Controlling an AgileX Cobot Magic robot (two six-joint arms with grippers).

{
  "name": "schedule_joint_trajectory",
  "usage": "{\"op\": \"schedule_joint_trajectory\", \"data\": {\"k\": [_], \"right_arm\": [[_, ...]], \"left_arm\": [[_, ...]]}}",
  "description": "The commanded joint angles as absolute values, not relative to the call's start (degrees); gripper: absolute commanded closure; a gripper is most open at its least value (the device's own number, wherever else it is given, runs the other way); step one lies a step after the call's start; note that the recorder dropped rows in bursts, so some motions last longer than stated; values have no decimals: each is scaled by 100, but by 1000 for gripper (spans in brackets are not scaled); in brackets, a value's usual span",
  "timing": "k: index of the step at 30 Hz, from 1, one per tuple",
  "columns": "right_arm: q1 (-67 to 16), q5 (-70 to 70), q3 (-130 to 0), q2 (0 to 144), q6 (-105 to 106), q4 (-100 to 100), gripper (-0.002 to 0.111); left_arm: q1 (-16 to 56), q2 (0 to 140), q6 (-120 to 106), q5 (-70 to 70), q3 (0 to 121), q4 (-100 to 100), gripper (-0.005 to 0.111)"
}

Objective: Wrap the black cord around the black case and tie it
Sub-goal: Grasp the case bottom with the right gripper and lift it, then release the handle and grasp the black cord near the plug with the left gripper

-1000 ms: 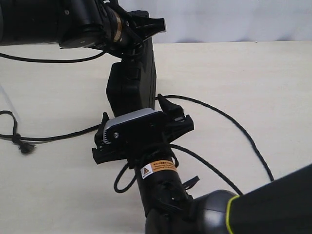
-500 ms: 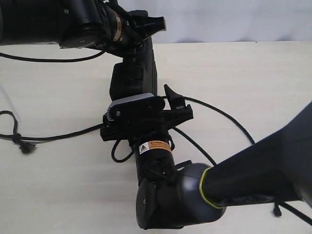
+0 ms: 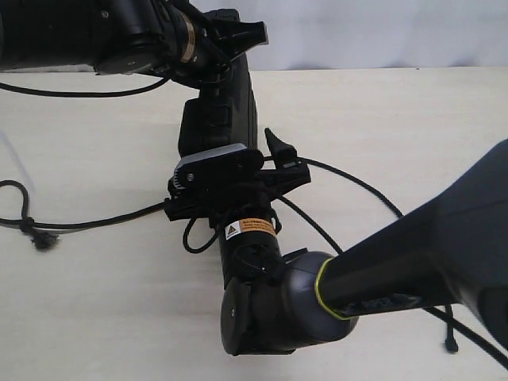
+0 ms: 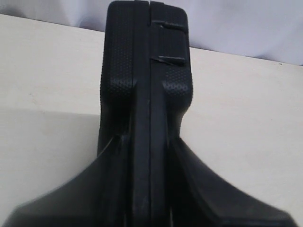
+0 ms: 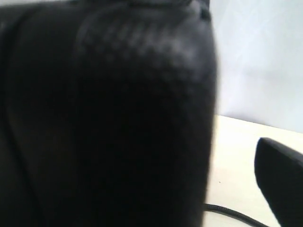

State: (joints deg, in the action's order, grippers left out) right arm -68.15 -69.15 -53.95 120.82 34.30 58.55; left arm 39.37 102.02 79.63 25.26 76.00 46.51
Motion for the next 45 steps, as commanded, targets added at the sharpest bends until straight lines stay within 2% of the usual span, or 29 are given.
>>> {"op": "schedule_joint_trajectory", "data": {"k": [1,5,7,11,13,18,19,21,23,25,26,31,36,38,41,43,44,45], "right_arm": [[-6714,-6996,-5527,12200,3822,5902,-1],[-6714,-6996,-5527,12200,3888,5982,8],[-6714,-6996,-5527,12200,3899,5996,20],[-6714,-6996,-5527,12200,3899,6098,62],[-6728,-6996,-5527,12200,4048,6149,104],[-6728,-6996,-5527,12200,4116,6252,104],[-6728,-6996,-5527,12200,4116,6252,104],[-6728,-6996,-5527,12200,4126,6253,104],[-6728,-6996,-5527,12200,4127,6360,104],[-6728,-6996,-5527,12200,4127,6384,104],[-6728,-6996,-5527,12200,4127,6384,104],[-6728,-6996,-5527,12200,4116,6465,104],[-6728,-6996,-5527,12200,4230,6465,104],[-6728,-6996,-5527,12200,4289,6500,104],[-6728,-6996,-5527,12200,4289,6512,104],[-6728,-6996,-5527,12200,4277,6510,104],[-6728,-6996,-5527,12200,4277,6510,104],[-6728,-6996,-5527,12200,4251,6510,104]], "left_arm": [[3970,10117,7976,2344,7679,4726,107],[3970,10117,7976,2344,7679,4726,107],[3970,10117,7976,2354,7679,4728,107],[3970,10117,7952,2360,7679,4728,107],[3970,10117,7952,2360,7679,4728,107],[3970,10117,7844,2360,7679,4741,107],[3970,10117,7805,2360,7679,4741,103],[3970,10117,7761,2363,7679,4741,76],[3970,10107,7761,2340,7679,4741,42],[3970,10044,7761,2340,7679,4728,24],[3970,9981,7761,2351,7679,4742,22],[3970,9292,7319,2863,7679,5005,22],[3897,8504,4991,4428,7679,4822,22],[3096,8465,3233,5090,7679,3270,22],[1383,8465,1307,5509,7679,881,22],[521,8737,397,5869,7666,-546,22],[366,8913,273,6118,7580,-625,22],[329,9111,210,6318,7437,-593,28]]}}
